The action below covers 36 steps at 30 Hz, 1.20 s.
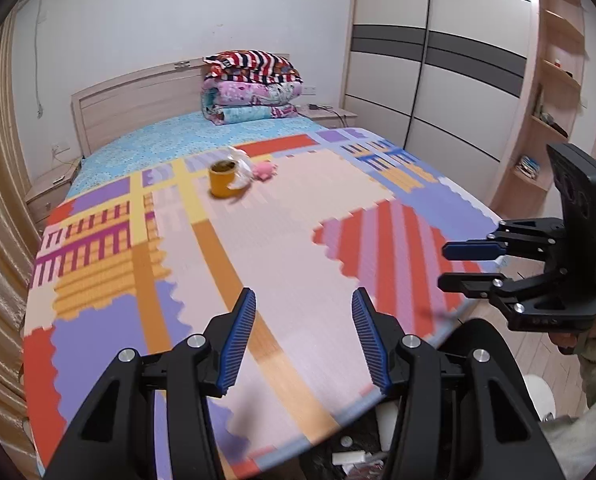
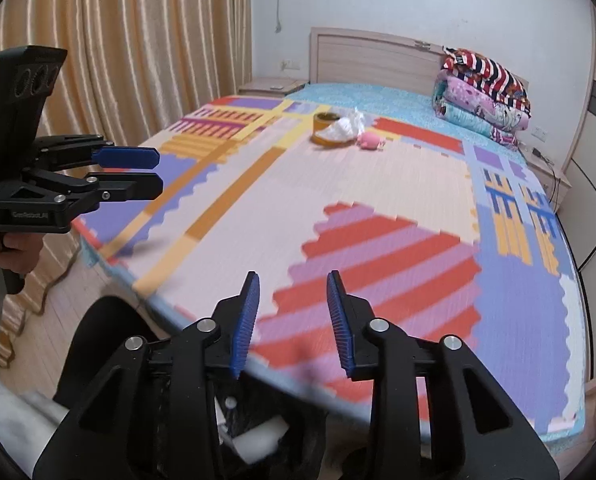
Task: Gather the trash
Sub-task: 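Raise both tools over the board toward the yellow tape roll and pink pig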
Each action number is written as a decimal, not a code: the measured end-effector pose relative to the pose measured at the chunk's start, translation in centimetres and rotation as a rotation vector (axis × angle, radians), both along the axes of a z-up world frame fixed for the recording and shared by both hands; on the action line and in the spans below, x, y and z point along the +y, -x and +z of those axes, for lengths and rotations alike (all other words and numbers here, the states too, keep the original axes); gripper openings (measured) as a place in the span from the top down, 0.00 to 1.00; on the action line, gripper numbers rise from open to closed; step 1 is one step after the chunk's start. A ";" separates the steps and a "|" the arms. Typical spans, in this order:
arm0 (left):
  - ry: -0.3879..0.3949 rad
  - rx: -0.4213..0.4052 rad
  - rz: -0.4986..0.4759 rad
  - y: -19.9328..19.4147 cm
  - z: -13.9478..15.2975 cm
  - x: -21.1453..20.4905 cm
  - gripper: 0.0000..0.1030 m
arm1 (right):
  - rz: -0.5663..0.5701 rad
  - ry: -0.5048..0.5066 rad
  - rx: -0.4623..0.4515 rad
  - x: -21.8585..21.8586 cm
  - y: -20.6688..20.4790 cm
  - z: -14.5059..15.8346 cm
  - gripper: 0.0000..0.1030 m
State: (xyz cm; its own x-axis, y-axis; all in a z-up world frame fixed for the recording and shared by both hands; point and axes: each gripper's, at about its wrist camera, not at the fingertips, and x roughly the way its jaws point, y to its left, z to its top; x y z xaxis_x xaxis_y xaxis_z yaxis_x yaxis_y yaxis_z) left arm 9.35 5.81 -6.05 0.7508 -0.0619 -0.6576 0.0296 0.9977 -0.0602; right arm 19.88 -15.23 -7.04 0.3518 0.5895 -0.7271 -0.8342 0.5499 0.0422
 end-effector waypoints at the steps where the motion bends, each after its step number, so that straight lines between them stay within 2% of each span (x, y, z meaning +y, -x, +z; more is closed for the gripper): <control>1: -0.001 -0.001 0.010 -0.7 0.1 0.6 0.53 | -0.003 -0.002 -0.002 0.1 -0.3 0.1 0.66; 13: 0.001 0.012 0.077 -7.3 -0.6 5.5 0.53 | -0.034 -0.031 0.017 3.1 -6.0 0.0 0.66; 18: -0.023 0.024 0.105 -10.4 -1.4 7.4 0.53 | -0.042 -0.025 0.019 4.7 -8.7 -0.5 0.66; 24: -0.037 0.043 0.100 -14.8 -2.7 9.2 0.53 | -0.055 -0.026 0.052 7.0 -12.8 -1.3 0.63; 26: -0.039 0.045 0.089 -16.2 -3.1 9.5 0.41 | -0.060 -0.021 0.058 8.0 -14.3 -1.6 0.63; 27: -0.043 0.041 0.089 -17.0 -3.4 9.7 0.40 | -0.059 -0.020 0.059 8.4 -14.9 -1.7 0.62; 33: -0.073 0.070 0.065 -20.4 -5.1 10.2 0.40 | -0.068 0.001 0.071 10.9 -18.4 -2.7 0.61; 36: -0.083 0.068 0.049 -21.6 -5.6 10.3 0.40 | -0.065 0.006 0.060 11.9 -19.6 -3.2 0.56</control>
